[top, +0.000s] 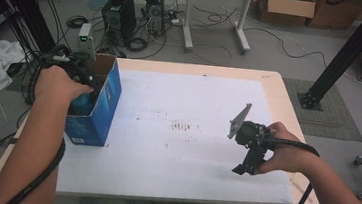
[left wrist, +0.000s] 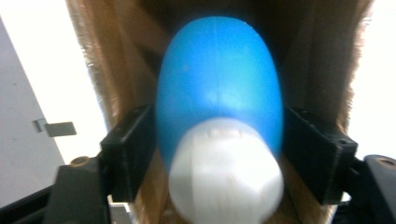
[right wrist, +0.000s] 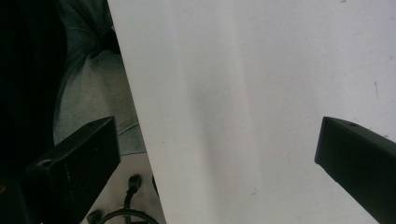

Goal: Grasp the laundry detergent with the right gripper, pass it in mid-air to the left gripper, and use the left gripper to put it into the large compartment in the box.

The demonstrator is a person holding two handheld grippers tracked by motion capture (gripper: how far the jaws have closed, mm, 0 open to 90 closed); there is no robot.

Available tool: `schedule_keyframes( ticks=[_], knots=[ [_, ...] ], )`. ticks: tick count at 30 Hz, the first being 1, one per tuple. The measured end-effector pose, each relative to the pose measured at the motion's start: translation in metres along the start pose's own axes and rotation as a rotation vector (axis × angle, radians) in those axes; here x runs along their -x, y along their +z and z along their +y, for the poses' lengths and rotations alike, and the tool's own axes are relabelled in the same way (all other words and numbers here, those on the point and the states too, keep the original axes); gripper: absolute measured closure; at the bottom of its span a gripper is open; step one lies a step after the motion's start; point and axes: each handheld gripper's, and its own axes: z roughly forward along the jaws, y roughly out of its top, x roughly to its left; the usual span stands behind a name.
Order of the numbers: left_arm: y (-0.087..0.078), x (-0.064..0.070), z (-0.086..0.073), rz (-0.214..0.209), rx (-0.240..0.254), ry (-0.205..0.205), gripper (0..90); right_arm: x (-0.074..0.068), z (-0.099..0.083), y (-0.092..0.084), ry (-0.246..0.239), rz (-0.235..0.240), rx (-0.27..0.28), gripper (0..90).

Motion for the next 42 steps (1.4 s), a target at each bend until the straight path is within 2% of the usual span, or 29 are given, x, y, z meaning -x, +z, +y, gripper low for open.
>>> schedule_keyframes(
  ticks=[12,15,20,28,36,42],
  knots=[
    [-0.017,0.003,-0.004,0.028,0.017,-0.008,22.9,-0.002,-0.001,-0.002,0.001,-0.008,0.009,0.0],
    [-0.024,0.003,-0.005,0.037,0.027,0.000,18.3,-0.002,-0.002,-0.003,0.005,-0.008,0.011,0.0],
    [-0.036,0.008,-0.006,0.047,0.034,0.018,16.3,-0.002,-0.002,-0.004,0.004,-0.012,0.016,0.0],
    [-0.058,0.023,-0.006,0.065,0.052,0.081,15.1,-0.003,-0.003,-0.006,0.002,-0.022,0.023,0.0],
    [-0.077,0.056,-0.008,0.087,0.054,0.204,8.8,-0.002,-0.005,-0.008,0.009,-0.029,0.023,0.0],
    [-0.082,0.078,-0.008,0.096,0.056,0.275,7.6,-0.004,-0.004,-0.009,0.009,-0.028,0.021,0.0]
  ],
)
